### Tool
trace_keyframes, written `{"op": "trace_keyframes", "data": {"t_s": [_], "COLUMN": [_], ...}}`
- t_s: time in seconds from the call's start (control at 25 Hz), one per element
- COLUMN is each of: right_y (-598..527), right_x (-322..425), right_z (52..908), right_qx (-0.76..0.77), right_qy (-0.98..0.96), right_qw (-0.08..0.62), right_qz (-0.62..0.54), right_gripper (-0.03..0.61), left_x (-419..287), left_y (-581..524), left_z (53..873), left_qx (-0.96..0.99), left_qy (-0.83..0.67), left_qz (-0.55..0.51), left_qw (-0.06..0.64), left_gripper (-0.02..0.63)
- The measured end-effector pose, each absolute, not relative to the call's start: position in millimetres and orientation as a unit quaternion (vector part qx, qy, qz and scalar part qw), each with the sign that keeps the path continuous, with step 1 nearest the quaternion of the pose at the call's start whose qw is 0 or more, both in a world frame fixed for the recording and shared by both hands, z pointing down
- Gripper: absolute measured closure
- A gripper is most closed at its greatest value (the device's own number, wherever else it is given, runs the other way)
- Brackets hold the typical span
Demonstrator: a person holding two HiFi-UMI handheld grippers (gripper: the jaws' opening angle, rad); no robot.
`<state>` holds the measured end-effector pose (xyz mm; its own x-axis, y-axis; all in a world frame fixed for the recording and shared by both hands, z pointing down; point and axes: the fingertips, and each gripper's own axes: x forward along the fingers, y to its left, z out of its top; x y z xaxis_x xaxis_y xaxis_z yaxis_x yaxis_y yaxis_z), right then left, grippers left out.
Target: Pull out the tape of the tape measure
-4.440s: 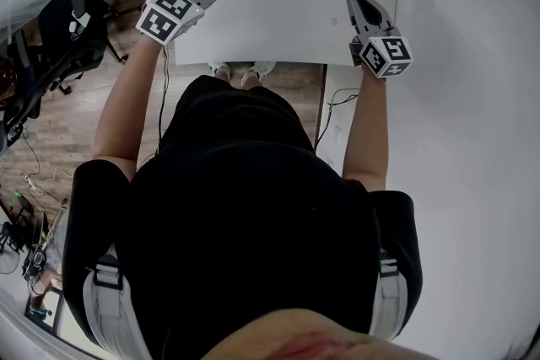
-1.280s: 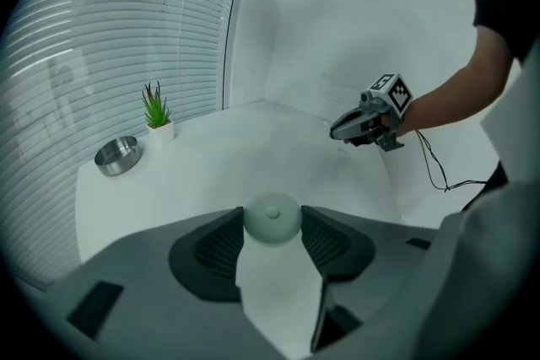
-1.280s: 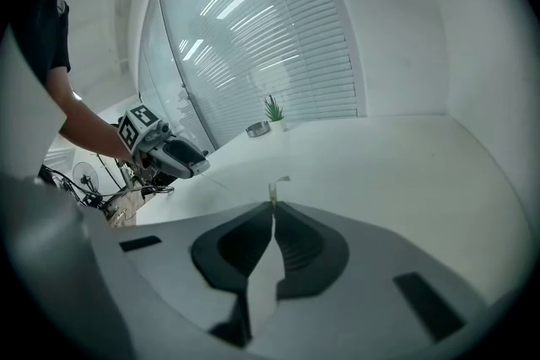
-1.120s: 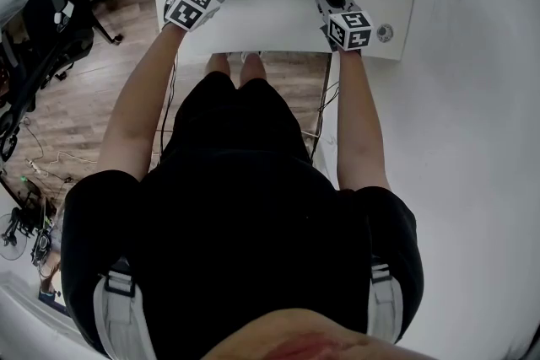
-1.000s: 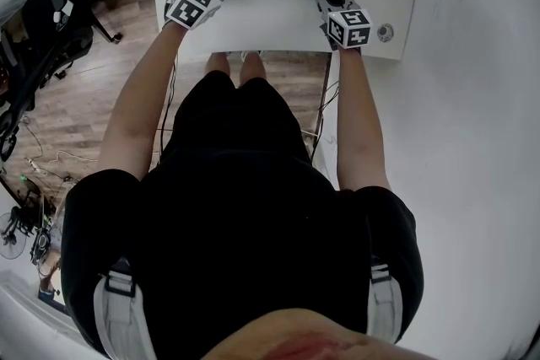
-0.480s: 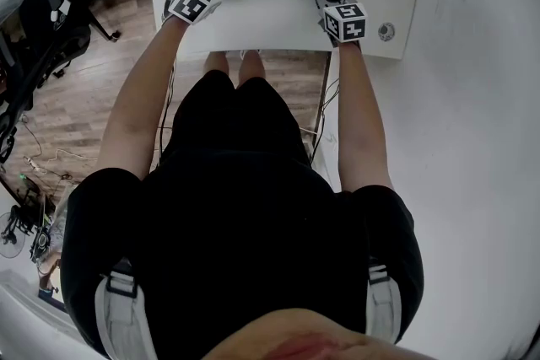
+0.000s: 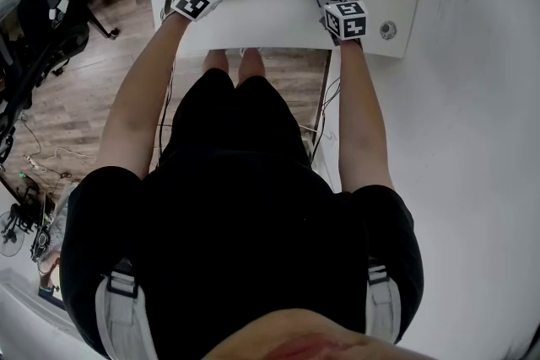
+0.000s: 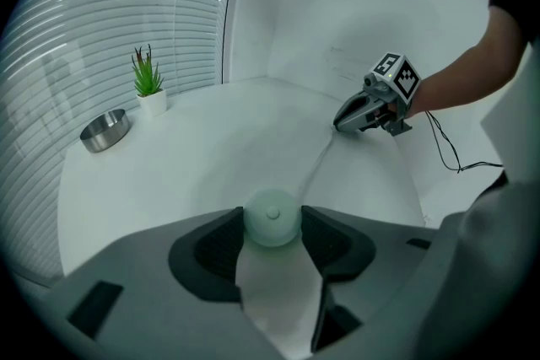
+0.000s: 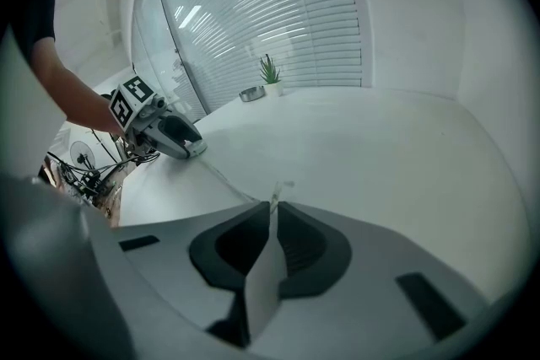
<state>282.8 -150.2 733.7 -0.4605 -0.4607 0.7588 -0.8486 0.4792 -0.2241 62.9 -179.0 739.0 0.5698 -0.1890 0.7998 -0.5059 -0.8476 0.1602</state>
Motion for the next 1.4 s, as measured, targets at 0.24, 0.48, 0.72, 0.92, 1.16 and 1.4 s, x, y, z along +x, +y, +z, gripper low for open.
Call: {"op": "trace_keyframes", "data": {"t_s": [0.24, 0.48, 0.72, 0.92, 1.16, 1.4], "right_y": [-146, -146, -148, -159, -166, -163], "right_x": [285, 290, 282, 275, 243, 224], "right_z": [730, 720, 692, 636, 572, 485], "right_qx": [0.411, 0.418, 0.425, 0.432, 0.426, 0.42], "right_qy": [-0.798, -0.799, -0.809, -0.83, -0.862, -0.887], "right_qw": [0.314, 0.303, 0.273, 0.221, 0.16, 0.104], "right_qz": [0.308, 0.309, 0.301, 0.277, 0.224, 0.162], "right_gripper": [0.511, 0.495, 0.491, 0.482, 0.476, 0.519], "left_x": [60, 56, 53, 62, 56, 55], "left_y": [-174, -173, -183, -191, -195, -189], "left_z": [741, 733, 682, 616, 551, 479], "left_qx": [0.862, 0.868, 0.889, 0.908, 0.927, 0.94], "left_qy": [-0.197, -0.202, -0.233, -0.247, -0.266, -0.267], "left_qz": [0.433, 0.415, 0.35, 0.295, 0.215, 0.159], "left_qw": [0.174, 0.183, 0.182, 0.168, 0.156, 0.14], "left_gripper": [0.343, 0.285, 0.285, 0.285, 0.303, 0.313]}}
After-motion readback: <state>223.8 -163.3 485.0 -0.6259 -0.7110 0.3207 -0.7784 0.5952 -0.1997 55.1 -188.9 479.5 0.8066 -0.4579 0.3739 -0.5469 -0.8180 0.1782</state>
